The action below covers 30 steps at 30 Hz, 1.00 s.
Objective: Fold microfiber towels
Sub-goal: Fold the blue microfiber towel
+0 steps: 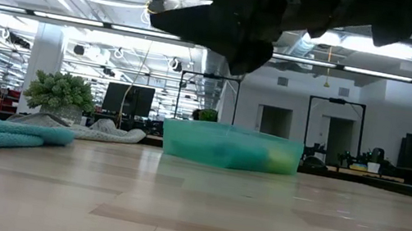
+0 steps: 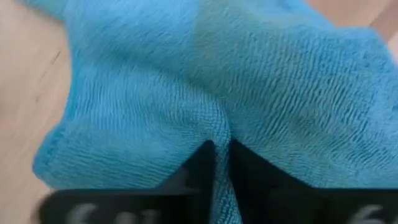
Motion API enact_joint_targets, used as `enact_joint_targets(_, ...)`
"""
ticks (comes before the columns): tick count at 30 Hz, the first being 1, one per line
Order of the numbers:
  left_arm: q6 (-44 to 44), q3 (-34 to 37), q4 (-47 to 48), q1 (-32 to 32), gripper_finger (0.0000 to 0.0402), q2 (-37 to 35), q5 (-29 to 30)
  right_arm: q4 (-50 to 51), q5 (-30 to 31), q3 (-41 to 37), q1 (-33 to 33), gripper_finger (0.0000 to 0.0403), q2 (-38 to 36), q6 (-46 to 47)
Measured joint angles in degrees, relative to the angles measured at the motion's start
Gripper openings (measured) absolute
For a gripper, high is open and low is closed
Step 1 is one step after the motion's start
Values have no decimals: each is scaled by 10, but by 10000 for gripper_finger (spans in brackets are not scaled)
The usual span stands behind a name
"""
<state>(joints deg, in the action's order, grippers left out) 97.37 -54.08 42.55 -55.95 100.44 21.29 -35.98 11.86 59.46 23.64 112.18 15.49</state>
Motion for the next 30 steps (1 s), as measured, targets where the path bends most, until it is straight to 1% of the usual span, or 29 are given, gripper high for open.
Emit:
enact_joint_targets(1, -16, -1, -3, 7, 19, 0, -1, 1, 0, 0, 0, 214, 0, 0)
enact_joint_targets(2, -31, -4, -2, 15, 11, 0, -3, 1, 0, 0, 0, 214, 0, 1)
enact_joint_targets(4, -64, -18, 7, 28, 8, -1, -5, 2, 0, 0, 0, 214, 0, 1)
enact_joint_targets(7, -107, -62, 42, 42, 3, -9, -7, 4, 0, 0, 0, 214, 0, 1)
enact_joint_targets(10, -124, -128, 124, 43, 2, -17, 4, 4, 0, 0, -2, 214, 0, -2)
enact_joint_targets(14, -127, -242, 254, 29, 2, -19, 23, 4, 0, 0, -11, 214, 0, -29)
enact_joint_targets(18, -133, -342, 330, 13, 1, -20, 23, -5, 0, 1, -28, 214, 0, -68)
enact_joint_targets(22, -141, -415, 382, 6, 1, -20, 30, -8, -1, 21, -41, 214, 1, -85)
enact_joint_targets(26, -179, -456, 404, 7, 1, -21, 26, -8, -40, 44, -47, 214, 1, -111)
enact_joint_targets(28, -191, -459, 409, 7, 0, -21, 11, -9, -43, 53, -49, 214, 2, -125)
enact_joint_targets(30, -203, -459, 410, 7, 0, -20, -17, -11, -43, 67, -50, 214, 13, -127)
